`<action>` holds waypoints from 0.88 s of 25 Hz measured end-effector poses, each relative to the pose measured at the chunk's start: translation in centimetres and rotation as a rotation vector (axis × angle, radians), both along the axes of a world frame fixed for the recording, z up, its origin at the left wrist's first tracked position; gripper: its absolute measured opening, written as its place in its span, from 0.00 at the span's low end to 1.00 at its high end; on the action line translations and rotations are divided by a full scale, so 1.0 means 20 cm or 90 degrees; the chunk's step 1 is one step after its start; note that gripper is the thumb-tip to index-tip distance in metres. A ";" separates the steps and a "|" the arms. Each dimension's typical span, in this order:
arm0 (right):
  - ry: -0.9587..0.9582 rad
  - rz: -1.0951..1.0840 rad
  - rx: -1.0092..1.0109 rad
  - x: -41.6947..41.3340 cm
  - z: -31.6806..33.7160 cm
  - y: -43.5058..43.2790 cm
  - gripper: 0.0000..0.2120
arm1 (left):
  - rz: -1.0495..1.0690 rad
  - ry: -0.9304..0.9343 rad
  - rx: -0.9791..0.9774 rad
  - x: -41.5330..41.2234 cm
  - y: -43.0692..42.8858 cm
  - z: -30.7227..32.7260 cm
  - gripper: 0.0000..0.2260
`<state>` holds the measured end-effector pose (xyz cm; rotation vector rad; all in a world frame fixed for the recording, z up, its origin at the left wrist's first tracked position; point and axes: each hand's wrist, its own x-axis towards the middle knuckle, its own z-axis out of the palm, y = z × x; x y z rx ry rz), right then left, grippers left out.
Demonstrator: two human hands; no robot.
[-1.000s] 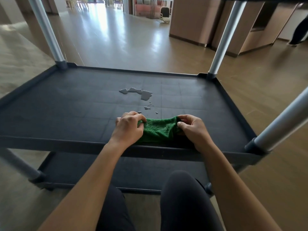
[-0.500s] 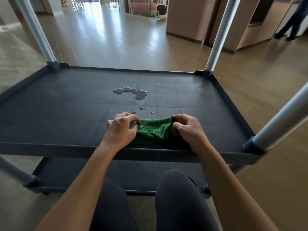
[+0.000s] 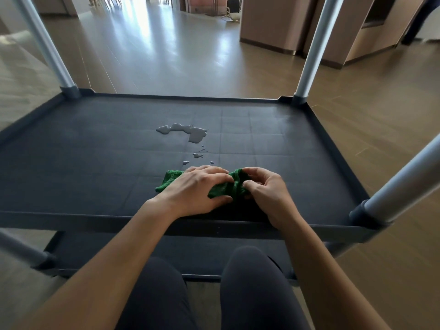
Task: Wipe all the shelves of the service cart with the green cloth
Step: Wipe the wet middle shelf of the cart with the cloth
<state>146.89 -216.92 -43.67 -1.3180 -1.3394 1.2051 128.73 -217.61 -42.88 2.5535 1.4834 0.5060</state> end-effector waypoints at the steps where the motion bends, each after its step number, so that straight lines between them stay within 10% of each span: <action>1: 0.002 0.002 0.000 0.00 0.00 0.00 0.16 | -0.001 0.011 -0.012 0.00 0.00 -0.01 0.23; 5: -0.071 0.028 0.015 0.00 0.02 -0.01 0.13 | -0.003 0.084 -0.079 -0.03 0.00 -0.03 0.32; 11: -0.634 -0.065 0.201 0.27 0.04 -0.07 0.19 | -0.029 0.182 -0.089 -0.02 0.02 -0.04 0.30; 22: -0.726 0.034 0.018 0.30 -0.06 -0.03 0.26 | -0.207 0.202 -0.097 0.07 0.09 -0.05 0.23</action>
